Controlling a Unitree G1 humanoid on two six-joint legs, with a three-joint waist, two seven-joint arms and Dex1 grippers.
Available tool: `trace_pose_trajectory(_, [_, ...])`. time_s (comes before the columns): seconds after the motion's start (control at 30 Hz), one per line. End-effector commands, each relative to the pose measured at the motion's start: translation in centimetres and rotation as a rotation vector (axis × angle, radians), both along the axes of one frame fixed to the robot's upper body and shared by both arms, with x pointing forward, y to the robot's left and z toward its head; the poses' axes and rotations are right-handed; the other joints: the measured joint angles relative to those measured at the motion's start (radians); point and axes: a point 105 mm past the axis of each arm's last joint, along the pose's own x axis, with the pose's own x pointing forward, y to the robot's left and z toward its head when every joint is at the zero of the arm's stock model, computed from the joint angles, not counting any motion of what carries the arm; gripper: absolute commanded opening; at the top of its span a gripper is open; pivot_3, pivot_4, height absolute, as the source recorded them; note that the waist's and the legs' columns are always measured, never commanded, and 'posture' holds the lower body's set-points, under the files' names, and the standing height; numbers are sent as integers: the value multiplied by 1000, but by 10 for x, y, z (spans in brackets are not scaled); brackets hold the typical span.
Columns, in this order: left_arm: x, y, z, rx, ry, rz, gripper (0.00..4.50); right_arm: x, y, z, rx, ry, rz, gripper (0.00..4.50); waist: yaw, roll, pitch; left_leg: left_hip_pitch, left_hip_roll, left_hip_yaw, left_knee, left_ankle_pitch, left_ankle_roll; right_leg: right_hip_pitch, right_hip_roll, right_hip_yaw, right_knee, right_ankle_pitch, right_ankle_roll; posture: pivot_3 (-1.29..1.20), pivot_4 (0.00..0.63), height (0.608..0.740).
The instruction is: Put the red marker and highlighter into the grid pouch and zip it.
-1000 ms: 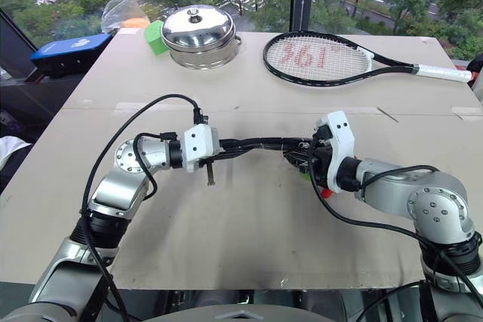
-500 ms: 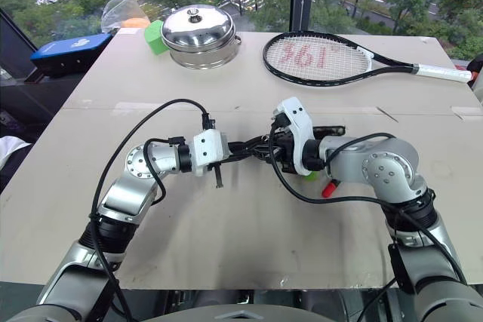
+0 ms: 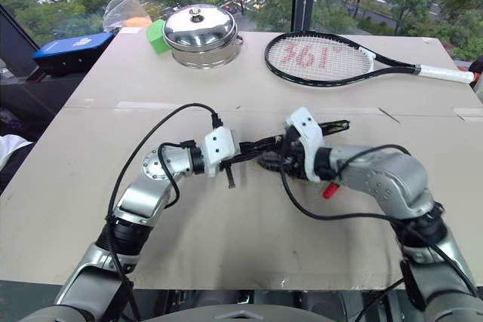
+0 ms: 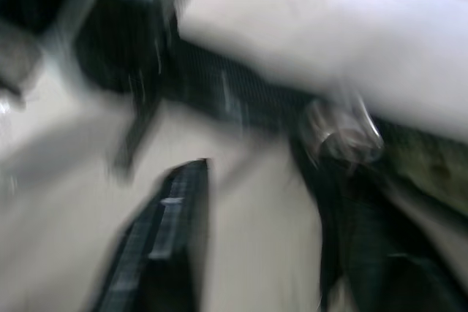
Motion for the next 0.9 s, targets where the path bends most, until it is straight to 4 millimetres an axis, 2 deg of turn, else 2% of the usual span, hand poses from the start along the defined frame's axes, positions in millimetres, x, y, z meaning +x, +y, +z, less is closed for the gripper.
trace_pose_trajectory(0.03, [1, 3, 18, -33, -68, 4, 0, -18, -14, 42, 96, -149, -17, 1809, -5, 0, 0, 0, 0, 0, 0, 0, 0, 0, 0, 0, 0, 0, 0, 0, 150, 740])
trace_pose_trajectory(0.17, [3, 4, 18, -31, -69, 3, 0, -8, -36, 56, 138, -200, -209, 45, -6, 0, 0, 3, 1, 0, 0, 0, 0, 0, 2, 1, 1, 0, 0, 0, 150, 740])
trace_pose_trajectory(0.5, [4, 0, 20, -27, -86, -23, 0, 19, -47, 45, 73, -144, -351, 45, -2, 0, 0, 2, 0, 1, 0, 0, 0, 0, 2, 3, 1, 0, 0, 0, 150, 740])
trace_pose_trajectory(0.6, [0, -3, 18, -6, -110, -42, 0, 31, -33, 40, -25, -169, -312, 45, -6, 1, 0, 2, 0, 1, 0, 0, 0, 0, 2, 3, 1, 0, 0, 0, 150, 740])
trace_pose_trajectory(0.73, [-1, -5, 17, 11, -127, -47, 0, 36, -18, 33, -163, -239, -227, 45, -4, 1, 0, 2, 0, 2, 0, 0, 0, -1, 2, 4, 1, 0, 0, 0, 150, 740])
trace_pose_trajectory(0.9, [2, -2, 16, 20, -133, -23, 0, 40, -7, 40, -150, -266, -174, 45, -3, 1, 0, 1, 0, 2, 0, 0, 0, -1, 2, 3, 0, 0, 0, 0, 150, 740])
